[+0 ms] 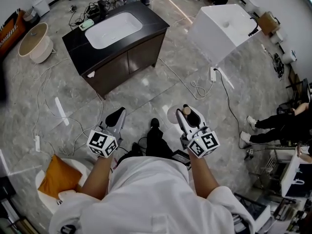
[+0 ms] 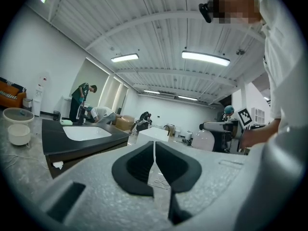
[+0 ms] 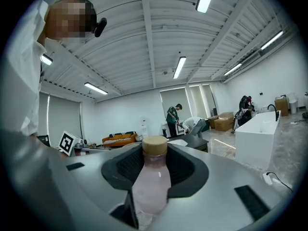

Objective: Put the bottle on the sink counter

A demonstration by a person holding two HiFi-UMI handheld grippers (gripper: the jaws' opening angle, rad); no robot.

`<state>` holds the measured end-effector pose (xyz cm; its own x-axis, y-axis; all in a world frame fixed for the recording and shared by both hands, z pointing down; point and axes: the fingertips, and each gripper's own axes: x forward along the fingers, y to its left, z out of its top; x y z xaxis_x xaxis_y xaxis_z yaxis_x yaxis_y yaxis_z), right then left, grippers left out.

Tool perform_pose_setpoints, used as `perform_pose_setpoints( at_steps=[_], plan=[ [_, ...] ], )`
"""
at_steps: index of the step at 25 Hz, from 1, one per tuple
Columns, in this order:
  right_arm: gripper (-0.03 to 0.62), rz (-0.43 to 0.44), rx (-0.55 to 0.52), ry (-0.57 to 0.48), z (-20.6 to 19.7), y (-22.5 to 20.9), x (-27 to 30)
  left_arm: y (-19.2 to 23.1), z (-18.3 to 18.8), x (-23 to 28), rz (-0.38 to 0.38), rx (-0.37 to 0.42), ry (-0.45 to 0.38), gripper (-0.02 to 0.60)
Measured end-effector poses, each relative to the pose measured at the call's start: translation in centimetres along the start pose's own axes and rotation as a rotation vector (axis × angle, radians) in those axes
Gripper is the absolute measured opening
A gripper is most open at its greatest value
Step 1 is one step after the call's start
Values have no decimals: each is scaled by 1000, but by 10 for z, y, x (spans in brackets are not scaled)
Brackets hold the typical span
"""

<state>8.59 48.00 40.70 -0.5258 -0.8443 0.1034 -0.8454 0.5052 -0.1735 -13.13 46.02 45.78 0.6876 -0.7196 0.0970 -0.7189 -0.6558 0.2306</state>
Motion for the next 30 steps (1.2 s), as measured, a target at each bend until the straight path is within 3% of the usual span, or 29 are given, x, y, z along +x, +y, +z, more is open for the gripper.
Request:
perform_pose_setpoints(
  at_steps=[11,19,30],
  plan=[
    [144,52,8,-68,32,-92,76,37,36,99,51,32,24,25],
    [144,123,18,-86,60,-175,105,32,81,187,82,74,-4,25],
    [144,161,78,-73,59,-248,128,32,81,255,115,71,13,25]
  ],
)
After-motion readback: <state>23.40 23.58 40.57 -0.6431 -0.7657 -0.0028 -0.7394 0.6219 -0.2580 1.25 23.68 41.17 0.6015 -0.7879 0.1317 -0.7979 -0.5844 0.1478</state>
